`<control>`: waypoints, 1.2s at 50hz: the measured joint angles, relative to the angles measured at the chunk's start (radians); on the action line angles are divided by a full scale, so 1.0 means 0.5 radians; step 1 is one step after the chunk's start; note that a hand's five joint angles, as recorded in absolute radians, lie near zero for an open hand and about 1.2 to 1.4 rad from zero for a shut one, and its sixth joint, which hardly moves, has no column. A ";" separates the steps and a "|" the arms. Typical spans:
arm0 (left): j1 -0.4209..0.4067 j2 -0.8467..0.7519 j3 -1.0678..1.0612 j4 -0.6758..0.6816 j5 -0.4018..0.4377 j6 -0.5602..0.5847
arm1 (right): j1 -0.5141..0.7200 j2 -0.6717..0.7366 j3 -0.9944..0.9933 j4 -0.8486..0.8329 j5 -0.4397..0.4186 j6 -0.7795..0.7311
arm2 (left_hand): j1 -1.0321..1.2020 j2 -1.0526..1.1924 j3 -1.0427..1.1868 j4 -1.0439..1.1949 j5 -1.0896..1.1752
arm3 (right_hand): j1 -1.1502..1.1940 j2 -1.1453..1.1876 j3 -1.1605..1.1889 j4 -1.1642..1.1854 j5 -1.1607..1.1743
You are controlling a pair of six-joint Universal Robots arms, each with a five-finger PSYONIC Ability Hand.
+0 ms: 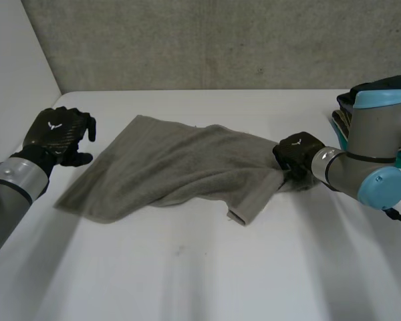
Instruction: Fold the laundry.
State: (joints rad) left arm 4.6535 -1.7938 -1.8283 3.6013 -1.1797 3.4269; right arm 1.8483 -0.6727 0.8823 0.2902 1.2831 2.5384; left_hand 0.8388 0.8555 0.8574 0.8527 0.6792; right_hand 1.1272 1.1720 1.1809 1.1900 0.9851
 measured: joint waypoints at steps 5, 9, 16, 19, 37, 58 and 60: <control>0.059 0.007 0.006 -0.063 0.003 0.032 | -0.004 -0.028 0.027 -0.005 0.035 0.017 | -0.216 -0.249 -0.245 -0.247 -0.255 | -0.136 -0.242 -0.265 -0.279 -0.205; 0.107 0.027 0.015 -0.152 0.012 0.036 | -0.002 -0.084 0.059 0.001 0.061 0.035 | -0.455 -0.480 -0.480 -0.482 -0.496 | -0.812 -0.913 -0.912 -0.933 -0.880; 0.188 0.083 0.024 -0.300 0.050 0.039 | 0.026 -0.285 0.194 0.020 0.156 0.048 | -0.564 -0.607 -0.597 -0.614 -0.626 | -1.416 -1.498 -1.510 -1.559 -1.534; 0.214 0.098 0.025 -0.331 0.077 0.040 | 0.078 -0.426 0.305 0.023 0.245 0.053 | -0.564 -0.613 -0.597 -0.614 -0.626 | -1.415 -1.497 -1.510 -1.558 -1.524; 0.214 0.094 0.025 -0.333 0.111 0.041 | 0.561 -0.618 0.966 -0.388 0.407 0.075 | -0.564 -0.617 -0.597 -0.614 -0.628 | -1.223 -1.301 -1.319 -1.326 -1.250; 0.199 0.104 0.022 -0.383 0.093 0.104 | 0.567 -0.447 0.952 -0.930 0.542 0.201 | -0.687 -0.737 -0.734 -0.750 -0.760 | -0.002 -0.003 -0.007 -0.002 0.007; 0.200 0.105 0.020 -0.412 0.085 0.149 | 0.554 -0.500 0.955 -0.932 0.529 0.223 | -0.687 -0.737 -0.734 -0.750 -0.760 | -0.002 -0.003 -0.007 -0.002 0.007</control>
State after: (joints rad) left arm 4.7535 -1.7415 -1.8185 3.3951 -1.1374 3.5015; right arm 2.1253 -0.9226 1.3599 -0.1759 1.5477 2.6498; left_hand 0.4952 0.4869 0.4902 0.4777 0.2994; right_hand 1.1260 1.1705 1.1772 1.1890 0.9886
